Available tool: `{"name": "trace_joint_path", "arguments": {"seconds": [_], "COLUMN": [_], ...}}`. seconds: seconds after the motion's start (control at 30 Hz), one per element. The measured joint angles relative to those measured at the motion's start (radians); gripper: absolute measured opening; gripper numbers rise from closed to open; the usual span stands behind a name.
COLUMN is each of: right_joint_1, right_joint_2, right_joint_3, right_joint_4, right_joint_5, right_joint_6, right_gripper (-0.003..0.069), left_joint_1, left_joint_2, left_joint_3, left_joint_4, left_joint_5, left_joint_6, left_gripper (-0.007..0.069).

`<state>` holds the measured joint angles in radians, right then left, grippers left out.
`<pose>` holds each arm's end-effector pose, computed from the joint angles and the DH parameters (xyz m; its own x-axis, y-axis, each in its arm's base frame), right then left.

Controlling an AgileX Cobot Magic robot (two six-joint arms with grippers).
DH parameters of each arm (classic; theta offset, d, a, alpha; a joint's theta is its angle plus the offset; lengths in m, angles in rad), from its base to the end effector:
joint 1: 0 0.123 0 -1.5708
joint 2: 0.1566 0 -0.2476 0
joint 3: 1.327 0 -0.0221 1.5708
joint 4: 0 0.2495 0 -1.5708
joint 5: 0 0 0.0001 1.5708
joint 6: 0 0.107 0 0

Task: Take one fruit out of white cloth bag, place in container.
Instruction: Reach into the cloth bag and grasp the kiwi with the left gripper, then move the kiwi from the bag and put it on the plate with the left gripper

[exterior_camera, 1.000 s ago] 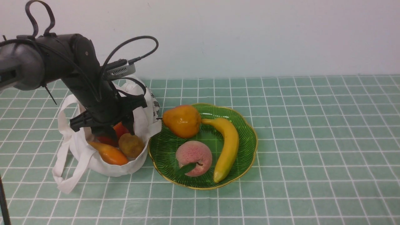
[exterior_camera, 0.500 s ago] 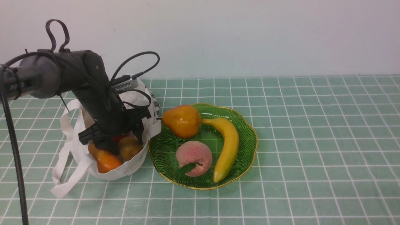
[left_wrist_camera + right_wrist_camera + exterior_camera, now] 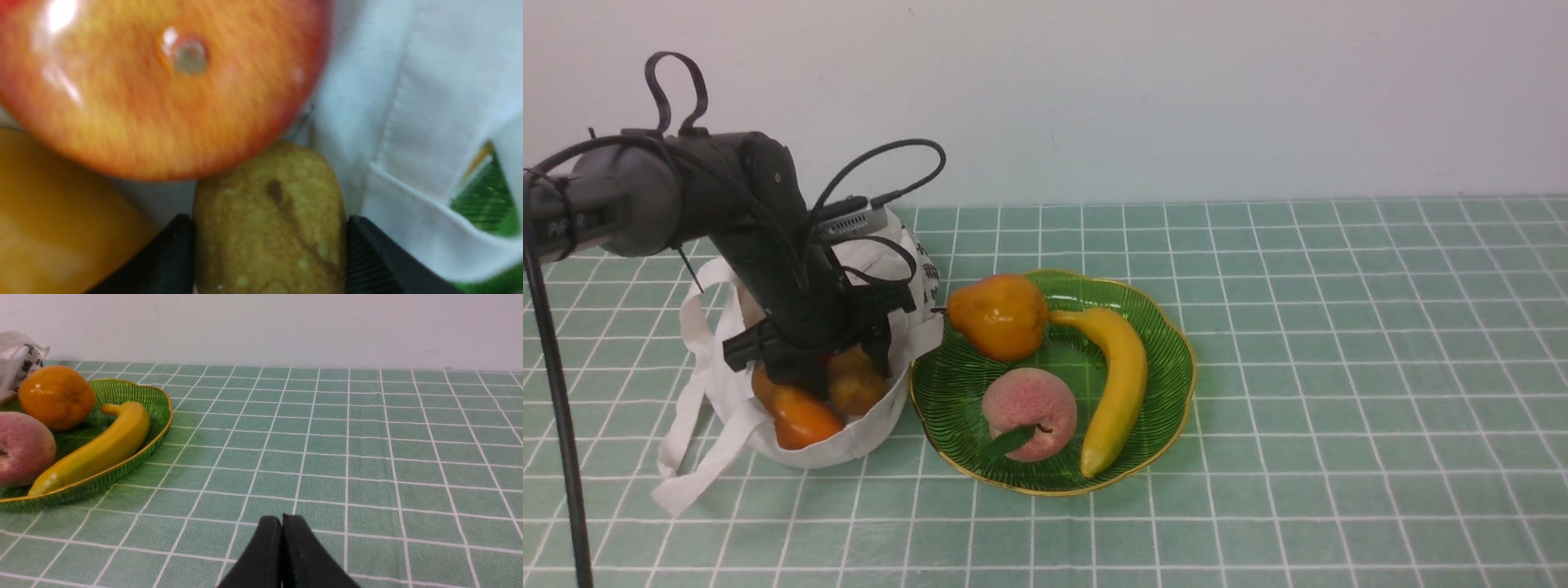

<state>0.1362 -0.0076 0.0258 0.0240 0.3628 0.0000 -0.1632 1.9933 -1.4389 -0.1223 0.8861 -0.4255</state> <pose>0.1038 0.0151 0.1679 -0.2900 -0.0171 -0.9569 -0.1374 0.9902 0.0239 0.3846 -0.0736 0.1336 -0.9312 -0.3331 -0.1477 -0.3045 0.9341 -0.1865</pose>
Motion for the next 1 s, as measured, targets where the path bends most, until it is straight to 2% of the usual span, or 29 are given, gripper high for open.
{"name": "trace_joint_path", "arguments": {"seconds": [0.17, 0.4, 0.53, 0.73, 1.0], "right_joint_1": [0.0, 0.0, 0.0, 0.0, 0.0], "right_joint_2": [0.0, 0.0, 0.0, 0.0, 0.0], "right_joint_3": [0.0, 0.0, 0.0, 0.0, 0.0], "right_joint_4": [0.0, 0.0, 0.0, 0.0, 0.0], "right_joint_5": [0.0, 0.0, 0.0, 0.0, 0.0], "right_joint_6": [0.0, 0.0, 0.0, 0.0, 0.0], "right_gripper": [-0.0015, -0.0015, -0.0015, -0.0015, -0.0015], "left_joint_1": [0.0, -0.017, -0.088, -0.206, -0.322], "left_joint_2": [-0.118, -0.235, -0.324, -0.329, -0.221], "left_joint_3": [-0.043, -0.056, -0.057, -0.058, -0.058], "left_joint_4": [0.105, 0.113, 0.043, -0.021, -0.017], "left_joint_5": [0.041, 0.111, 0.182, 0.192, 0.104], "left_joint_6": [0.004, 0.083, 0.246, 0.362, 0.377], "left_gripper": [0.0412, 0.0412, 0.0412, 0.0412, 0.0412]}}
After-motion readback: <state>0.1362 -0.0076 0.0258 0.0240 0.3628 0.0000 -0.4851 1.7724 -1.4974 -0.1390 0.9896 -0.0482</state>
